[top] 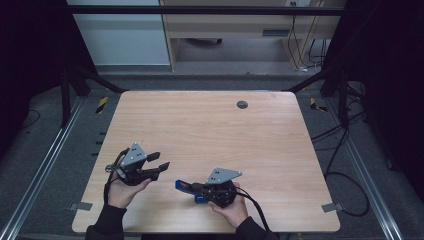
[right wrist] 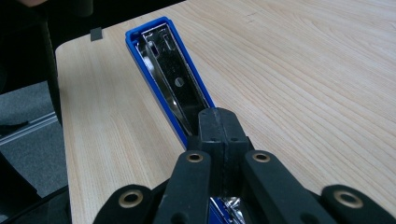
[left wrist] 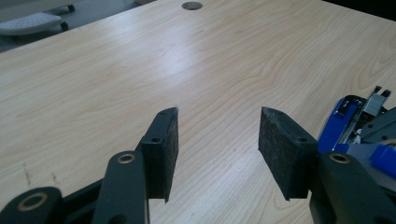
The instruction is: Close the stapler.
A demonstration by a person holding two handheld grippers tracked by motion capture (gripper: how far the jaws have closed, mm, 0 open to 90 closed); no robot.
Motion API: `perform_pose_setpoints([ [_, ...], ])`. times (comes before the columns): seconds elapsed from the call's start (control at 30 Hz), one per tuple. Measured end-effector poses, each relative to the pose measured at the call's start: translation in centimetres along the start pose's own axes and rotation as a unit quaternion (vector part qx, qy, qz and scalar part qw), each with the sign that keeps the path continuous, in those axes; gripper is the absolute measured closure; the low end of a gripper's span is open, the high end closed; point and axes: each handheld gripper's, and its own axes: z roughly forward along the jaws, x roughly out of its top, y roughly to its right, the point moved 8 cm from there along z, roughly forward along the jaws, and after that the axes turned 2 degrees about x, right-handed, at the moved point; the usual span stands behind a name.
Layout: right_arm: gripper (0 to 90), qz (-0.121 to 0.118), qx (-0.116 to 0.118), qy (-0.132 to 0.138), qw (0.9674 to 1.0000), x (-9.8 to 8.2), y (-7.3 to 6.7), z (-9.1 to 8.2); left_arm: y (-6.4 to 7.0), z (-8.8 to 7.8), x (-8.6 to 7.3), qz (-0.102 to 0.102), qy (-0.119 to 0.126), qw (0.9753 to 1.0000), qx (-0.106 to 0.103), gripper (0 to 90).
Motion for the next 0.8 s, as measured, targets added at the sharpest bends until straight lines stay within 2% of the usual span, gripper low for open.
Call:
perform_pose_setpoints([
  [0.1,90.0,0.002,0.0,0.002,1.0,0.0,0.1,-0.1,-0.3,0.0,-0.6,-0.006,0.001,1.0,0.006,47.7],
  [0.23,90.0,0.003,-0.001,0.002,1.0,0.0,0.2,-0.4,-0.4,0.1,-1.1,-0.003,-0.001,0.9998,0.021,47.9],
  [0.33,90.0,0.004,-0.001,0.003,1.0,0.0,0.2,-0.6,-0.4,0.3,-1.5,-0.007,-0.005,0.9997,0.022,47.8],
  [0.4,90.0,0.006,-0.004,0.004,1.0,0.0,0.3,-0.8,-0.4,0.3,-1.7,-0.009,-0.006,0.9998,0.018,47.5],
  [0.47,90.0,0.005,-0.006,0.005,1.0,0.0,0.5,-1.1,-0.4,0.3,-1.8,-0.003,-0.006,0.9996,0.028,47.2],
  [0.63,90.0,0.012,-0.013,0.009,0.9998,-0.1,1.0,-1.6,-0.4,0.4,-1.7,-0.003,0.0,0.9993,0.037,44.8],
  [0.8,90.0,0.015,-0.015,0.01,0.9997,-0.1,1.0,-1.8,-0.5,0.5,-1.9,-0.018,0.003,0.9993,0.034,45.0],
])
